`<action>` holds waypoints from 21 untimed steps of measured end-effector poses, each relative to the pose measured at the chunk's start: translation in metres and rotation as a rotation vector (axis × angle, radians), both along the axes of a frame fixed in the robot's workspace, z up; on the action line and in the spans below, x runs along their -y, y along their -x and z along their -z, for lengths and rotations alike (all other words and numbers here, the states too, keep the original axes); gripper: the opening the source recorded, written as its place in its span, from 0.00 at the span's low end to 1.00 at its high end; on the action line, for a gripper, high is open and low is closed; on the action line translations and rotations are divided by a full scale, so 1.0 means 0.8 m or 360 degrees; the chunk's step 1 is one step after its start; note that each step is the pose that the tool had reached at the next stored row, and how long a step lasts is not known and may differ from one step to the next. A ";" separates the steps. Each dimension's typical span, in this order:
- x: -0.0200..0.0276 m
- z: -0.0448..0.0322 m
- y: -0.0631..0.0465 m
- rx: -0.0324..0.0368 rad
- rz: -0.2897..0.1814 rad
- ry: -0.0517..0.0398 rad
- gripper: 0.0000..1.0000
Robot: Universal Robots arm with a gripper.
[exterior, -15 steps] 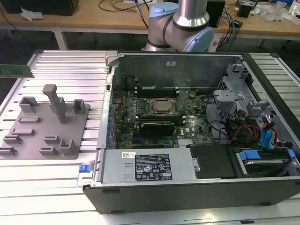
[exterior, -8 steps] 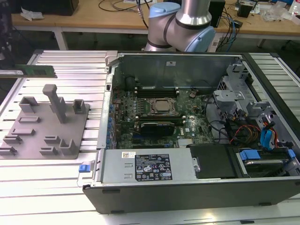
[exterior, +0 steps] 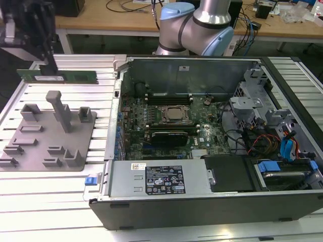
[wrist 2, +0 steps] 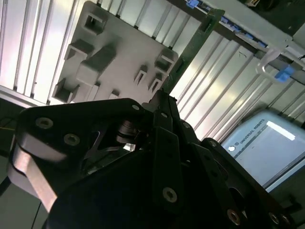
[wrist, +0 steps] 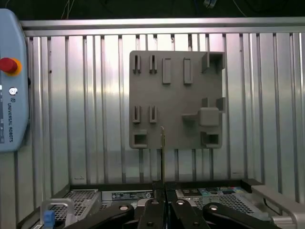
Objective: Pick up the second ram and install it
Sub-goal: 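Pick up the second ram and move it above second insertion slot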
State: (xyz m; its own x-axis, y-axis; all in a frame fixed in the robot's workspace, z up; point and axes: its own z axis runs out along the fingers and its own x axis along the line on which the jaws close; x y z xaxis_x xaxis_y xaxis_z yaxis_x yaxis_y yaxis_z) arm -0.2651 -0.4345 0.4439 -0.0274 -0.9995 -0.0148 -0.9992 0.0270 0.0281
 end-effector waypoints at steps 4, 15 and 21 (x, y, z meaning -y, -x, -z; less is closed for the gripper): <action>0.0000 0.0003 -0.024 -0.0001 0.0000 0.0000 0.09; 0.0000 0.0026 -0.127 -0.0002 0.0000 0.0000 0.09; 0.0000 0.0047 -0.193 -0.0003 0.0000 0.0000 0.09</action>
